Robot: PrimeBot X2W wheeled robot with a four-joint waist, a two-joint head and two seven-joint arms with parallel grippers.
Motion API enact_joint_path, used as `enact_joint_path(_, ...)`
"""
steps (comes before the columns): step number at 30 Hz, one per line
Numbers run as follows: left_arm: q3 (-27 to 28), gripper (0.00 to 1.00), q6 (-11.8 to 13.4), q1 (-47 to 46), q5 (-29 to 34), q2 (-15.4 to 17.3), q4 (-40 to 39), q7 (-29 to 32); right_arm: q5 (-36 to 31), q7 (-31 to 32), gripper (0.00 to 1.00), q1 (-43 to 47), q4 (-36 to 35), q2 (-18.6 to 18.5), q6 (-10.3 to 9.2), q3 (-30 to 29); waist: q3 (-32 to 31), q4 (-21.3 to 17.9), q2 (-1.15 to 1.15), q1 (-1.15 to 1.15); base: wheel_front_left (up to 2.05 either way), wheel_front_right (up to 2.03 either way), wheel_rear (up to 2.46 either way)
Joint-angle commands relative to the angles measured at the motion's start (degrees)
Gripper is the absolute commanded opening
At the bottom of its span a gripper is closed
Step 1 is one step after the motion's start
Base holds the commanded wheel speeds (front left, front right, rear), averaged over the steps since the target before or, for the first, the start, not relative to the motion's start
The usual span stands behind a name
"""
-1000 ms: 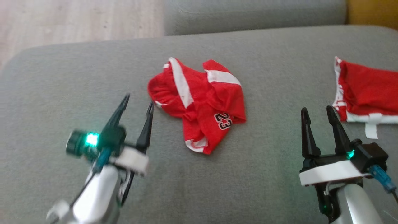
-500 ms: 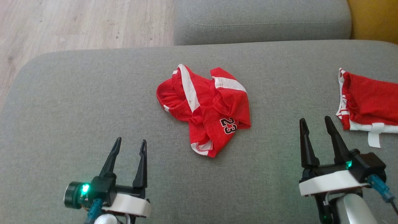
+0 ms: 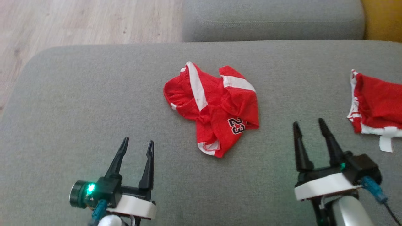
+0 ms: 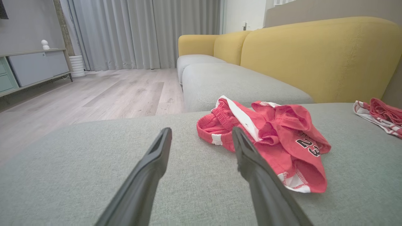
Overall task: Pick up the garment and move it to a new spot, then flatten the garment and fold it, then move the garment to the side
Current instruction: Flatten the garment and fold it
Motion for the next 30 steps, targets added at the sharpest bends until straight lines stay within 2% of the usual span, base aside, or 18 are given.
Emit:
enact_joint_path(1, 2.0, 1.00, -0.3, -2.4, 0.6, -0.1, -1.5, -0.6, -0.6, -0.6, 1.00, -2.5, -1.4, -0.1, 0.37, 2.5, 1.1, 1.0, 0.00, 0.00, 0.00, 0.00, 0.00)
enact_joint_path(5, 2.0, 1.00, -0.9, -3.5, 1.0, -0.7, -1.1, -0.6, -1.7, -0.6, 1.00, -5.2, 1.4, -0.1, 0.37, 7.6, 3.1, 3.0, 0.00, 0.00, 0.00, 0.00, 0.00)
enact_joint_path(13, 1.3, 1.00, -1.6, -4.6, 1.4, -1.5, 0.0, -0.6, -1.1, 0.7, 1.00, -10.9, 11.8, -0.1, 0.37, 16.1, 5.1, 7.5, 0.00, 0.00, 0.00, 0.00, 0.00)
enact_joint_path(18, 0.7, 1.00, -1.8, -5.4, 1.2, -1.8, 0.4, -0.6, -3.7, 4.6, 1.00, -14.6, 19.6, -0.1, 0.37, 14.3, 6.2, 10.2, 0.00, 0.00, 0.00, 0.00, 0.00)
enact_joint_path(30, 0.0, 1.00, -1.2, -5.7, 0.2, -2.0, 0.9, -0.6, -5.9, 8.1, 1.00, -19.2, 28.3, -0.1, 0.37, 14.5, 7.1, 12.6, 0.00, 0.00, 0.00, 0.00, 0.00)
